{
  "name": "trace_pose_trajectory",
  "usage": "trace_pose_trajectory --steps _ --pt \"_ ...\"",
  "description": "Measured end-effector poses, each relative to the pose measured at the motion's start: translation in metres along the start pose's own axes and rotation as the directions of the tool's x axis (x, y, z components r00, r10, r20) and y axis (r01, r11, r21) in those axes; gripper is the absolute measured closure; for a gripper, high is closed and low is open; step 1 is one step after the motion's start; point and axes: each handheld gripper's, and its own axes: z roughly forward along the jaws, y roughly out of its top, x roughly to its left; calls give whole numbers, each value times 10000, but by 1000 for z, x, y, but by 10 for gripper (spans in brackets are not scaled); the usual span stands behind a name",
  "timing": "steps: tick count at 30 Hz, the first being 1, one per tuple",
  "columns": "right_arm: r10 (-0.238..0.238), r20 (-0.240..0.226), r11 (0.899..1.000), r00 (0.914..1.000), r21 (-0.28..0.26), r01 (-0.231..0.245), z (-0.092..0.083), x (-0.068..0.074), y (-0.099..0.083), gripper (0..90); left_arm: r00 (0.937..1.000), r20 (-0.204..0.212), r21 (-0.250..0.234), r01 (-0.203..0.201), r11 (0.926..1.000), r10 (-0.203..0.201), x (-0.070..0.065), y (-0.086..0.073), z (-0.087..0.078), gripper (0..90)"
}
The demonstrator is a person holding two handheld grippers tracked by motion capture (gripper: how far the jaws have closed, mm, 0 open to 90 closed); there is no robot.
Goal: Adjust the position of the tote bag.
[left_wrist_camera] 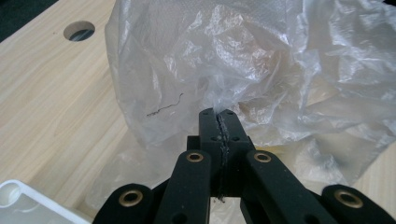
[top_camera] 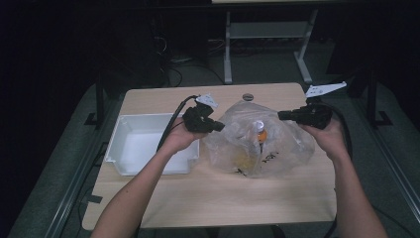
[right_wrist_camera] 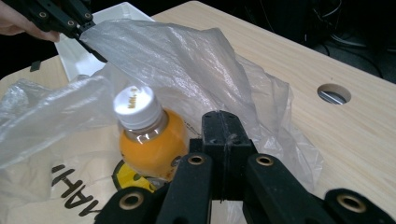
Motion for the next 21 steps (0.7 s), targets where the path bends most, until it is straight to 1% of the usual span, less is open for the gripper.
trace_pose_trajectory --steps 2,4,5,7,9,11,12,14,15,16,17,20,21 --pt "79 19 9999 10000 63 -79 3 -2 -2 898 10000 -7 120 -49 9999 49 2 -2 3 900" --pt "179 18 9998 9998 105 -179 6 -3 -4 898 9999 3 104 159 9998 -159 3 -4 6 900" --pt "220 26 9997 9998 127 -221 8 -4 -6 898 10000 -3 233 46 9997 -46 4 -5 8 900" --pt "286 21 9994 9996 177 -286 11 -6 -10 898 9998 19 135 205 9997 -206 4 -7 11 900" --pt "384 28 9991 9993 179 -385 13 -6 -14 898 9997 -1 197 258 9995 -258 4 -9 14 900" --pt "488 22 9985 9988 227 -489 14 -7 -18 898 9998 20 292 202 9994 -203 5 -11 16 900" --pt "528 37 9984 9986 201 -529 15 -8 -20 898 9998 30 318 193 9993 -194 5 -11 17 900" --pt "678 3 9975 9977 213 -678 16 -8 -24 898 9994 8 236 333 9992 -334 3 -13 19 900" --pt "702 8 9973 9975 221 -702 16 -8 -25 898 9996 29 273 289 9992 -290 3 -14 20 900" --pt "656 28 9976 9978 203 -656 17 -8 -27 898 9997 34 319 260 9992 -261 3 -15 21 900" --pt "676 58 9973 9977 273 -677 17 -7 -27 898 9992 8 262 396 9989 -396 2 -16 22 900" --pt "674 104 9969 9977 388 -678 18 -6 -27 898 9991 33 290 413 9987 -414 -2 -19 26 900" --pt "669 92 9969 9977 405 -672 19 -6 -28 898 9987 10 199 506 9985 -506 -4 -20 27 900"
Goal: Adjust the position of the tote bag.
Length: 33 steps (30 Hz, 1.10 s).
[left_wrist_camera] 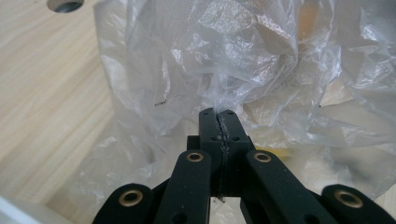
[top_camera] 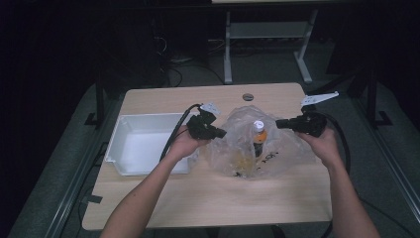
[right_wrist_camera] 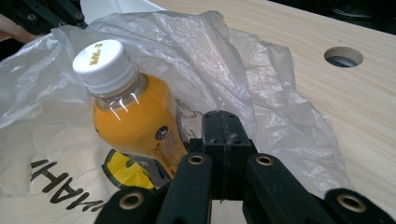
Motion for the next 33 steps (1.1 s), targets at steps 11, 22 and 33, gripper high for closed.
trace_pose_trajectory --steps 11,22,33 --pt "283 55 9991 9996 312 -285 9 4 -15 898 9998 71 52 178 9998 -179 -6 -11 7 900" --pt "759 211 9952 9969 600 -771 20 1 -32 898 9999 32 640 -125 9979 123 -10 -15 18 900" --pt "999 523 9849 9936 1364 -1062 33 -5 -40 898 9999 -150 1180 23 9930 -5 -6 -19 26 900"
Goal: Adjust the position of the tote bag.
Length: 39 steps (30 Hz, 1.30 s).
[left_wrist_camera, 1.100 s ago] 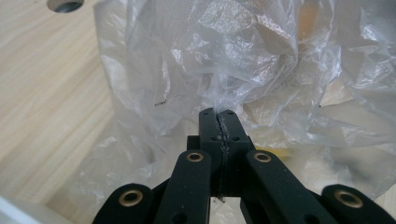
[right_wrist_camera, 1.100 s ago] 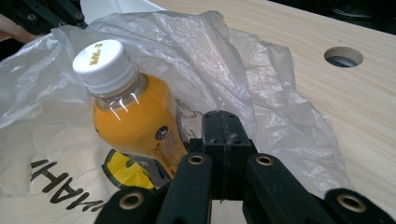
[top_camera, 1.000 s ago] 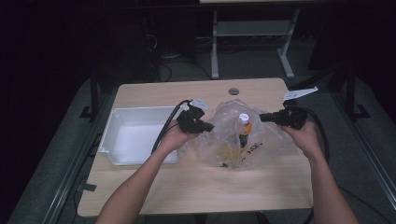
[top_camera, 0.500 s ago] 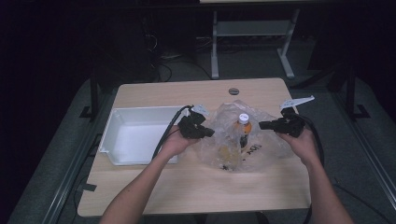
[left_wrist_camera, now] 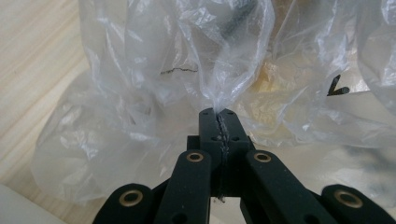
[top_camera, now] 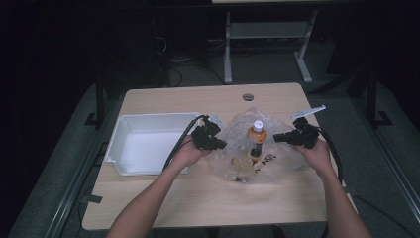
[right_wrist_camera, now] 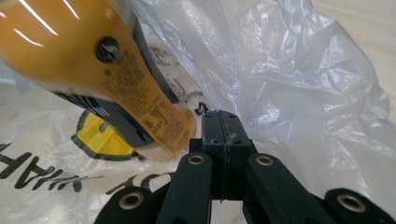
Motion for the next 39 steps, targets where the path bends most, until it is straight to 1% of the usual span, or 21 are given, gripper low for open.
trace_pose_trajectory --steps 2,6,7,10,11,13,17,18,19,21,24,26,27,28,29,30,32,35,36,37,39 --pt "81 -13 9999 10000 146 -81 2 -2 -1 897 9995 223 -60 226 9997 -225 0 0 0 900" --pt "330 60 9984 9994 466 -332 8 -4 -4 897 9998 126 35 140 9999 -141 -1 1 0 900" --pt "392 85 9980 9992 502 -395 9 -4 -4 898 10000 86 159 48 9999 -49 0 0 0 900" --pt "458 96 9979 9989 460 -462 11 -5 -7 897 9999 47 186 159 9997 -160 1 -1 1 900" --pt "464 123 9978 9988 475 -469 11 -5 -8 897 10000 41 325 35 9995 -36 2 -2 0 900" --pt "595 117 9966 9982 558 -601 12 -6 -11 897 10000 16 353 53 9994 -54 3 -2 0 900" --pt "606 158 9966 9980 557 -613 13 -7 -14 897 10000 -4 438 50 9990 -50 1 -3 3 900" --pt "607 157 9964 9980 581 -615 13 -7 -14 897 9999 -37 370 119 9992 -118 0 -3 4 900" --pt "630 174 9959 9979 632 -640 14 -7 -14 897 9999 -87 550 -102 9984 107 0 -2 3 900" --pt "550 292 9942 9981 908 -574 17 -7 -14 897 10000 -86 618 -44 9981 50 -1 -2 4 900" --pt "644 216 9924 9977 1034 -663 21 -7 -16 897 9999 -147 721 29 9974 -18 -1 -3 4 900" --pt "646 185 9909 9977 1171 -663 24 -8 -18 896 9998 -189 708 -27 9975 41 -1 -3 4 900" --pt "603 185 9903 9980 1240 -622 26 -8 -18 896 9998 -203 612 37 9981 -24 -3 -3 4 900" --pt "656 187 9893 9977 1292 -675 27 -8 -19 896 9998 -176 662 -71 9978 83 -3 -3 2 900" --pt "642 194 9901 9977 1234 -661 27 -8 -20 896 9998 -188 579 -48 9983 59 -4 -2 2 900" --pt "628 236 9905 9977 1208 -652 26 -8 -20 895 9997 -189 644 -168 9978 181 -4 -2 1 900" --pt "668 182 9915 9976 1107 -684 26 -7 -22 888 9998 -156 550 -108 9984 117 -4 -2 0 900" --pt "645 276 9945 9975 807 -665 20 -5 -22 830 9998 -83 539 -150 9984 154 -4 -2 -2 896" --pt "674 296 9950 9973 723 -694 18 -4 -22 823 9999 -48 508 -149 9986 152 -4 -1 -3 889" --pt "666 344 9954 9972 665 -688 15 -3 -21 811 10000 -19 365 -28 9993 29 -5 -1 -4 866" --pt "571 427 9969 9975 514 -593 10 -2 -20 795 9998 62 383 -170 9991 168 -4 -1 -8 845"
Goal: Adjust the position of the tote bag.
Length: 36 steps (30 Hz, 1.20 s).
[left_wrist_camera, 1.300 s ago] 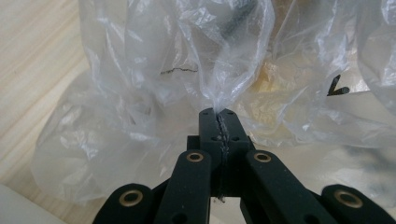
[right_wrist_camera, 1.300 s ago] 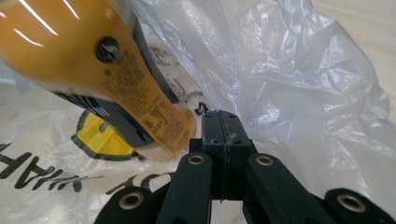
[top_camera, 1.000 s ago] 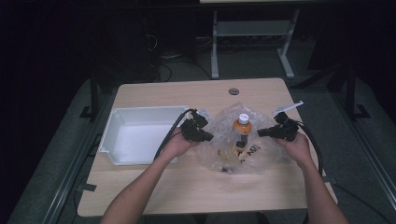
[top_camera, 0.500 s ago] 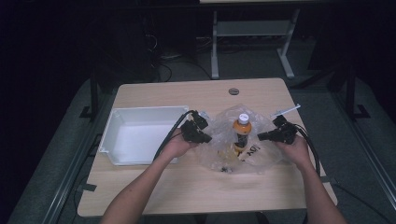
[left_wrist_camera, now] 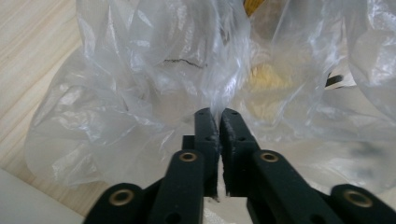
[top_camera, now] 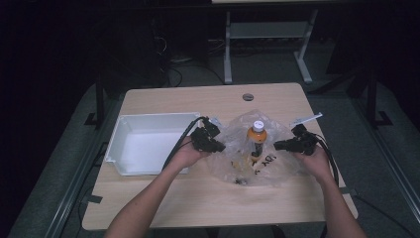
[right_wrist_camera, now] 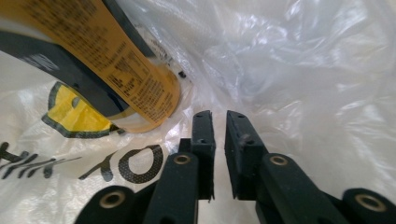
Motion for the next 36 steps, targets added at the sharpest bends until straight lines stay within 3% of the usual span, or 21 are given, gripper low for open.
trace_pose_trajectory --steps 4,15,16,23,36 --pt "-110 111 9997 9999 -204 113 -8 3 1 770 9997 63 -241 224 9995 -223 -1 0 -6 794" --pt "-261 230 9975 9994 -656 276 -26 11 -1 709 9995 296 -934 116 9956 -89 -9 2 -27 721" --pt "-271 253 9970 9993 -724 288 -28 13 0 704 9995 293 -894 -74 9960 101 -10 3 -29 715" --pt "-561 272 9930 9981 -1023 586 -37 20 -1 678 9986 491 -1329 -145 9910 212 -22 9 -35 691" --pt "-674 332 9916 9972 -1080 706 -47 25 -4 660 9936 732 -1825 -718 9806 864 -49 26 -39 605"
